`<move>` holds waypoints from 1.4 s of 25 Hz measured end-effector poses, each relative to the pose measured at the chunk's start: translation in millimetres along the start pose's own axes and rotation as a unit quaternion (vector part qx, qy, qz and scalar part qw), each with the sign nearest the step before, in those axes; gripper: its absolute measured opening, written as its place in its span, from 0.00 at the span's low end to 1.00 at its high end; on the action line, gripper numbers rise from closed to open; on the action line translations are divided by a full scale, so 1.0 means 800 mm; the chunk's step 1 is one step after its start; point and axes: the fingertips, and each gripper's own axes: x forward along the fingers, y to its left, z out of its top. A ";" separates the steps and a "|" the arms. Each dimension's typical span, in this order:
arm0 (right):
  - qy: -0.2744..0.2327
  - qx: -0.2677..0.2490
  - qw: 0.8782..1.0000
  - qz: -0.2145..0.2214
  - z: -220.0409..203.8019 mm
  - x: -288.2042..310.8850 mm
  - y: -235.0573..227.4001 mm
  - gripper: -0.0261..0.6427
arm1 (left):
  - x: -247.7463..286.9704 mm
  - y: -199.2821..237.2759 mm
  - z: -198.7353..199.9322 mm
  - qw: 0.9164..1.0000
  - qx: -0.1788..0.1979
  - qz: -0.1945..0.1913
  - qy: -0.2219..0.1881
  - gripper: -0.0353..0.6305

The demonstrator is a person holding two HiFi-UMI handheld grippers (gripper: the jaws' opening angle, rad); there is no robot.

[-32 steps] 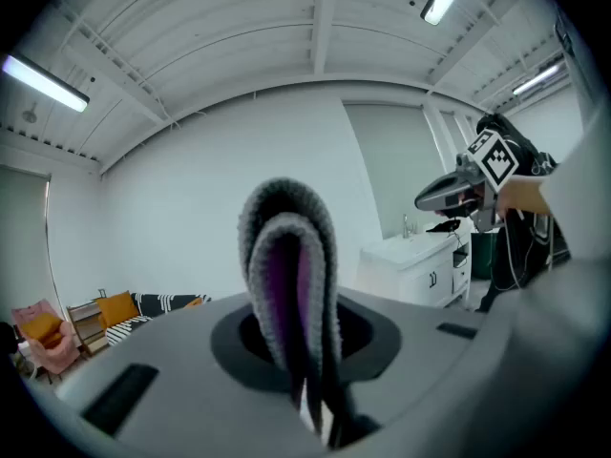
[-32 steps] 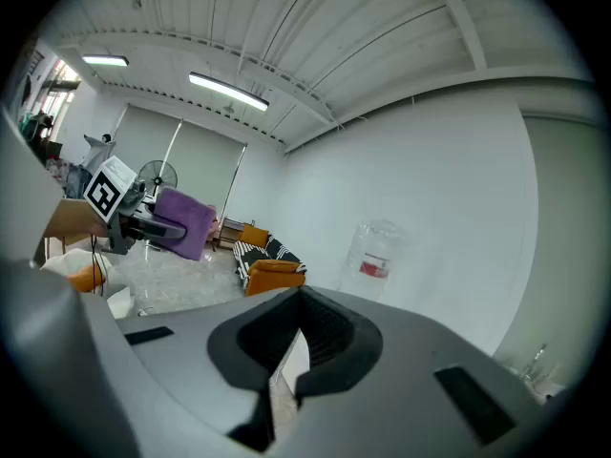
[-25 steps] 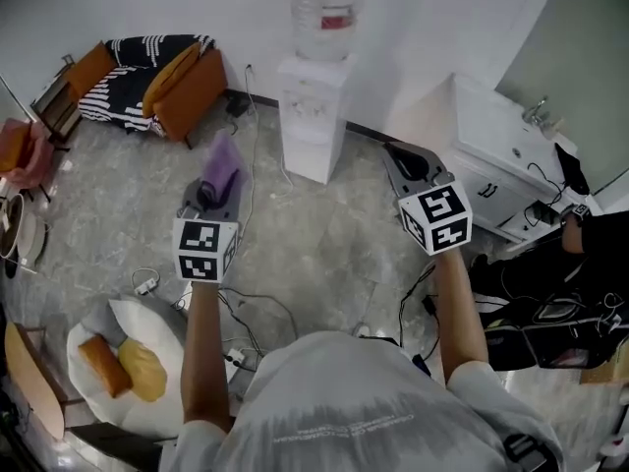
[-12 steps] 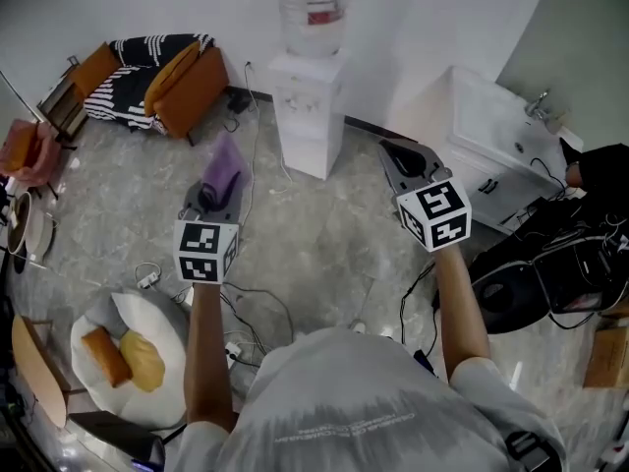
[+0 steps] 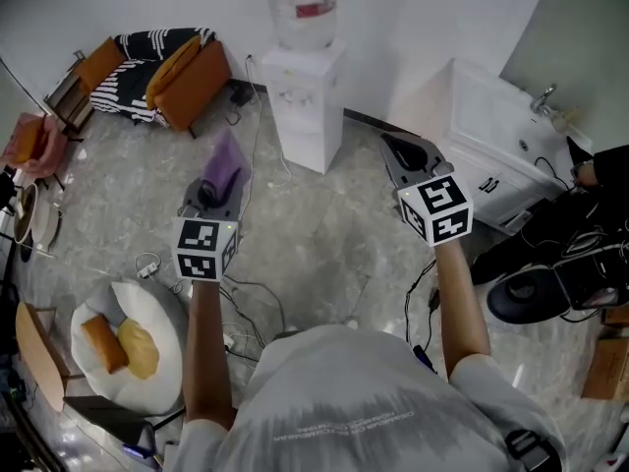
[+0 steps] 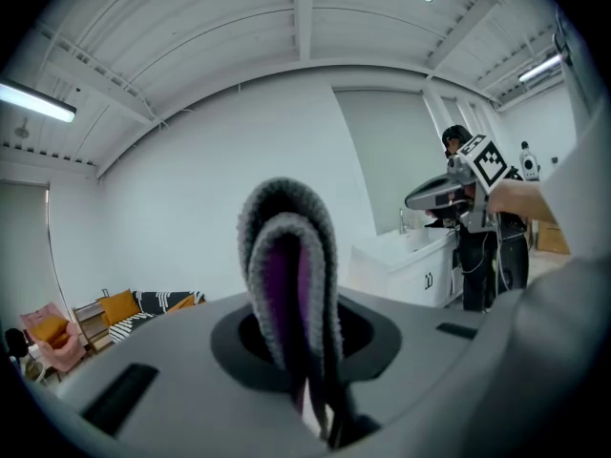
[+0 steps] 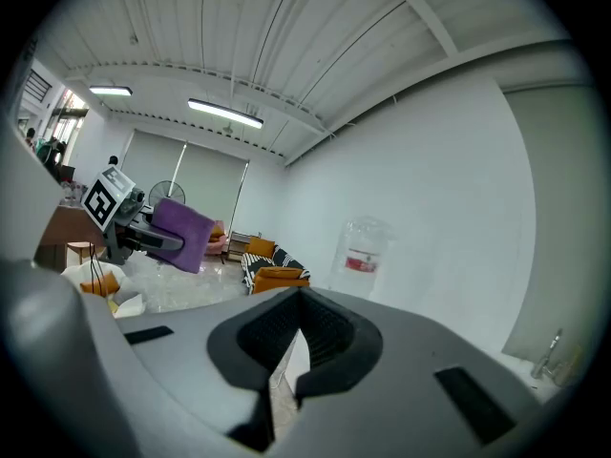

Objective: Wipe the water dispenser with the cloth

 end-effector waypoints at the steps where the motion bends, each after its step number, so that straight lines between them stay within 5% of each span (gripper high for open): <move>1: 0.000 0.001 1.000 0.003 -0.004 -0.001 -0.006 0.06 | 0.004 -0.005 0.001 1.000 -0.001 0.002 0.001 0.14; 14: 0.012 0.013 0.999 0.032 -0.046 0.042 -0.068 0.06 | 0.086 -0.019 0.001 1.000 -0.022 0.013 0.008 0.14; 24: 0.010 0.037 0.998 0.048 -0.038 0.210 -0.073 0.06 | 0.222 0.114 -0.059 0.999 -0.026 0.006 0.037 0.14; 35: 0.009 0.098 0.995 0.009 -0.013 0.337 -0.098 0.06 | 0.364 0.223 -0.081 0.996 -0.034 -0.063 0.050 0.14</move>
